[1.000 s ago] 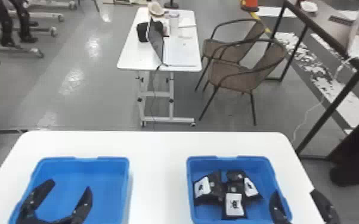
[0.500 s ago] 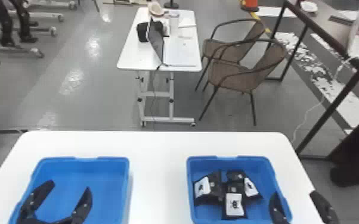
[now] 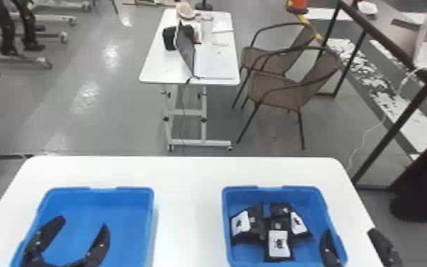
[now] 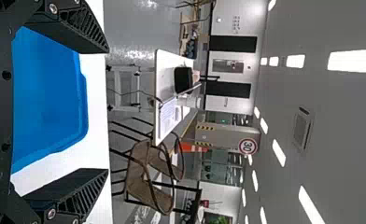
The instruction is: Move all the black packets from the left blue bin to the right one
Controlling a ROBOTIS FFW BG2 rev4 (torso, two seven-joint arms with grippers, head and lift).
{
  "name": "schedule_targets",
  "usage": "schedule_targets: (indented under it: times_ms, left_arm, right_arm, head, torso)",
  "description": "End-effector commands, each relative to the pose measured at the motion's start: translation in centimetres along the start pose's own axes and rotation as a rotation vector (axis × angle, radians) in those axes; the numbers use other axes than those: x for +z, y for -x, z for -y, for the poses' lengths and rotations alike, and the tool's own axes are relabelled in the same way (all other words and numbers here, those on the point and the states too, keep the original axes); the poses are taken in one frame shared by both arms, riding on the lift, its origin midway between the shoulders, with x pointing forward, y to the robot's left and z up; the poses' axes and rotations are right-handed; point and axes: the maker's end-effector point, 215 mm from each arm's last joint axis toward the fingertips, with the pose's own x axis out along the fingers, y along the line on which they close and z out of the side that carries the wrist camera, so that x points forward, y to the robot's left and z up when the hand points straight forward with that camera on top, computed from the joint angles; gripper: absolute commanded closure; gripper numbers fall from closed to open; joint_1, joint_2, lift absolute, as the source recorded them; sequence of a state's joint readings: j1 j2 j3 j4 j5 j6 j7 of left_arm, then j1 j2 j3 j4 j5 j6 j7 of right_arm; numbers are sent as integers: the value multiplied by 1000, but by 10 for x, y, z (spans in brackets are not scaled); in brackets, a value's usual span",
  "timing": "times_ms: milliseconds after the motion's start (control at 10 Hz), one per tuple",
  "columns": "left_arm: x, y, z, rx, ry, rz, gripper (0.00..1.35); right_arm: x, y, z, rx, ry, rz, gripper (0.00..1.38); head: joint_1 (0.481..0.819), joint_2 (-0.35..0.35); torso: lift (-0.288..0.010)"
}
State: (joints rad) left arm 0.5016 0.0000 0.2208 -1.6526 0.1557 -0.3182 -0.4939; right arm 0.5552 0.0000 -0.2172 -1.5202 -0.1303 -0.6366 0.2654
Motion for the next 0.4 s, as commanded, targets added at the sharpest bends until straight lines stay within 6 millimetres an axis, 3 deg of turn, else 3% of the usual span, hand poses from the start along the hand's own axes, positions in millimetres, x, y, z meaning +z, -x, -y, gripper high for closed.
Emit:
schedule_targets:
  times_ms: [0, 300]
  left_arm:
    - [-1, 0, 0, 2, 5, -1, 117]
    - [-2, 0, 1, 2, 12, -3, 117]
  right_arm:
    - [0, 0, 0, -1, -3, -1, 165]
    - [-2, 0, 0, -2, -5, -4, 165]
  head:
    - [695, -74]
    - [695, -73]
  torso:
    - [0]
    - [0]
